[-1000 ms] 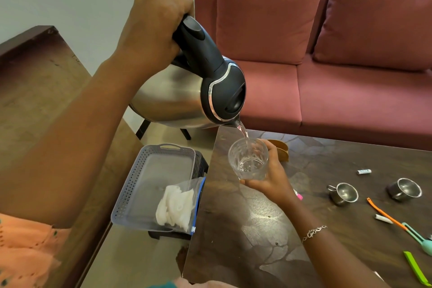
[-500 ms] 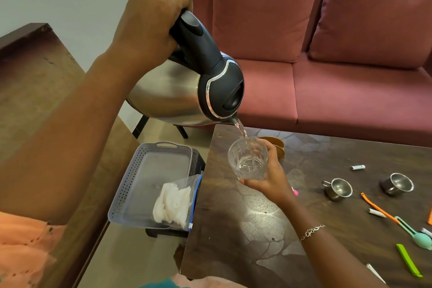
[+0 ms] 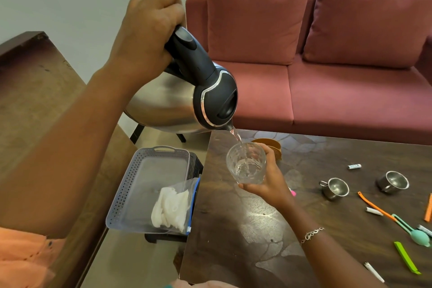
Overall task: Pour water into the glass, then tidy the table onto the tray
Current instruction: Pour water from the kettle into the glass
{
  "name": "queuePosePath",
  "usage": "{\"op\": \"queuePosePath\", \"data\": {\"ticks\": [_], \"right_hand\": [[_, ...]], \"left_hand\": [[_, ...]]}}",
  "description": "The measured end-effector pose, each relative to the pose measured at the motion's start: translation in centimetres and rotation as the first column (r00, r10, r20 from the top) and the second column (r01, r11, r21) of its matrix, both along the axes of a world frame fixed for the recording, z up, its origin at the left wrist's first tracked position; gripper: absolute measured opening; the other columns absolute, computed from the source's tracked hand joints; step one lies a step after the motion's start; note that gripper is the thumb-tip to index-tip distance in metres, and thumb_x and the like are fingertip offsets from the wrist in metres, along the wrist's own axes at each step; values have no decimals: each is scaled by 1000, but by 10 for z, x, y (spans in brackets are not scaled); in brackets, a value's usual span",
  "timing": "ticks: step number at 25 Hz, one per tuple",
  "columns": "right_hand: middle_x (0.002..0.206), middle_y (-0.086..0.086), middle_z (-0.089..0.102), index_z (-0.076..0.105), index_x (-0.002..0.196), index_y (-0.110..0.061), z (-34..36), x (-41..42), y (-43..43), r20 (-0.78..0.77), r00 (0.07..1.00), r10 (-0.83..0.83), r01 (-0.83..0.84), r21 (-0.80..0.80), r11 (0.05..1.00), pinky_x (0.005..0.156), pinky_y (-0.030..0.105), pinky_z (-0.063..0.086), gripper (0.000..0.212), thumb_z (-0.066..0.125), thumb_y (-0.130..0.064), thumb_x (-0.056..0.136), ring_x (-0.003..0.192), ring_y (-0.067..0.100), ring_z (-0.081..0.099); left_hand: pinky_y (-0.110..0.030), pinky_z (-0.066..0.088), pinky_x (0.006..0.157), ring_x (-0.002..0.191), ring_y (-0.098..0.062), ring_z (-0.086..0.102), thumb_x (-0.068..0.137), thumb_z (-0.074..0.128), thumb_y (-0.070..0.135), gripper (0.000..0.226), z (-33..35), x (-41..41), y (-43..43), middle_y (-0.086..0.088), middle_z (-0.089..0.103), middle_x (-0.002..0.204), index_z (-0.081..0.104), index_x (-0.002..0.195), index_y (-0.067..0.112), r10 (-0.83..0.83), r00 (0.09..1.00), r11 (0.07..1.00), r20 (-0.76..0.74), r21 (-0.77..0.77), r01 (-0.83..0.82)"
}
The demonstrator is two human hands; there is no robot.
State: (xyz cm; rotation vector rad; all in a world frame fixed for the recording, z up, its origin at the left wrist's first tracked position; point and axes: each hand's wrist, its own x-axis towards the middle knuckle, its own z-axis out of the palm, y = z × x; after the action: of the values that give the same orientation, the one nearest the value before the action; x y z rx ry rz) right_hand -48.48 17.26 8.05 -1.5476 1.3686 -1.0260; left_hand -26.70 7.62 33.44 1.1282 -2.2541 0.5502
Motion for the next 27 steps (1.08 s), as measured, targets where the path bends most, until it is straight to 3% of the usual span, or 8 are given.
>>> {"op": "queuePosePath", "data": {"ticks": [20,27], "right_hand": [[129,-2,41,25,134,-22,-8,-9,5,-22,1000,-9,9,27,1000,103,42,43,94,83,-13,60,120,16,45],[126,-8,41,24,130,-31,-9,-8,6,-17,1000,-13,14,16,1000,100,31,43,94,83,-13,60,119,14,45]], "left_hand": [[-45,37,68,79,-40,53,69,48,-6,13,-14,-6,3,-24,58,93,55,79,-2,-59,998,998,35,-20,60],[-46,37,69,80,-38,53,70,46,-4,13,-21,-8,6,-21,59,94,55,78,-1,-58,997,998,46,-26,59]]}}
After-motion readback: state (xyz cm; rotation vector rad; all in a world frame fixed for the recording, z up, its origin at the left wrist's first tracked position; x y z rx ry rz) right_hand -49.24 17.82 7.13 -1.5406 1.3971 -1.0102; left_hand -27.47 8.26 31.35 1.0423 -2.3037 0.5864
